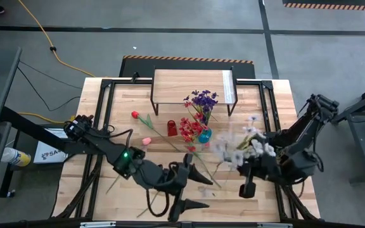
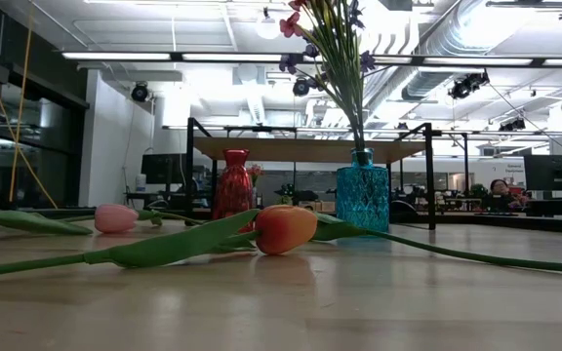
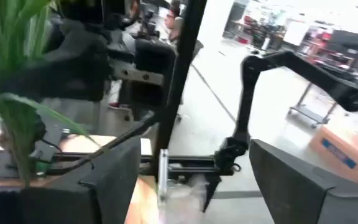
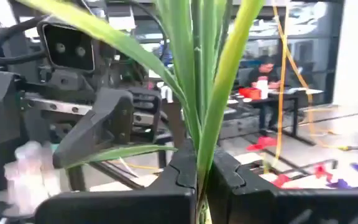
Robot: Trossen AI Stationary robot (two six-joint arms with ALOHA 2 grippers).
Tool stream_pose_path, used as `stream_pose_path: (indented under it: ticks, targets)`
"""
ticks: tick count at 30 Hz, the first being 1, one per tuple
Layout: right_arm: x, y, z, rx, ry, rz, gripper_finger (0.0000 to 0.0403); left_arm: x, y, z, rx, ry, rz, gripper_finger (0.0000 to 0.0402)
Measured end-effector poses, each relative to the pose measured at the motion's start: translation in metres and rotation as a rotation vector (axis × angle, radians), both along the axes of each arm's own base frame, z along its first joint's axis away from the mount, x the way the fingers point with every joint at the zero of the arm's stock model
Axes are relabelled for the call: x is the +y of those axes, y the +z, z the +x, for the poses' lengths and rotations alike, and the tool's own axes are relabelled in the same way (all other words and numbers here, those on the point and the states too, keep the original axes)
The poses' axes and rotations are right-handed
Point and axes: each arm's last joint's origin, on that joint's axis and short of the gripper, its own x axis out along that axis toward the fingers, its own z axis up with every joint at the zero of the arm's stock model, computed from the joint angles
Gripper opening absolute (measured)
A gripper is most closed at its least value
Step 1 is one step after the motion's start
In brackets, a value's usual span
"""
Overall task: Pick and place flowers into a vace then onto a shelf
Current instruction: Put the white flowers into the blue vase
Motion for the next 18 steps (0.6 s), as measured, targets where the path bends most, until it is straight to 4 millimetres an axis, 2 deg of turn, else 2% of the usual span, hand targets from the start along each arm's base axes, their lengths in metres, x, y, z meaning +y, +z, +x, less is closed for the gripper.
stream_pose_path:
  ticks: [5,12,18]
  targets:
    - [-0.005,0.013,-0.02,0.01,-0.03,-0.024,0.0,0.0,-0.001,0.001,0.02,-0.035,-0.027,0.0344]
    - [-0.015,0.024,-0.04,0.071,-0.127,-0.031,0.0,-0.002,-0.009,-0.002,0.1,-0.039,-0.029,0.0333]
    - [-0.025,0.028,-0.047,0.128,-0.191,-0.076,0.0,-0.001,-0.024,-0.009,0.28,-0.021,-0.014,0.0325]
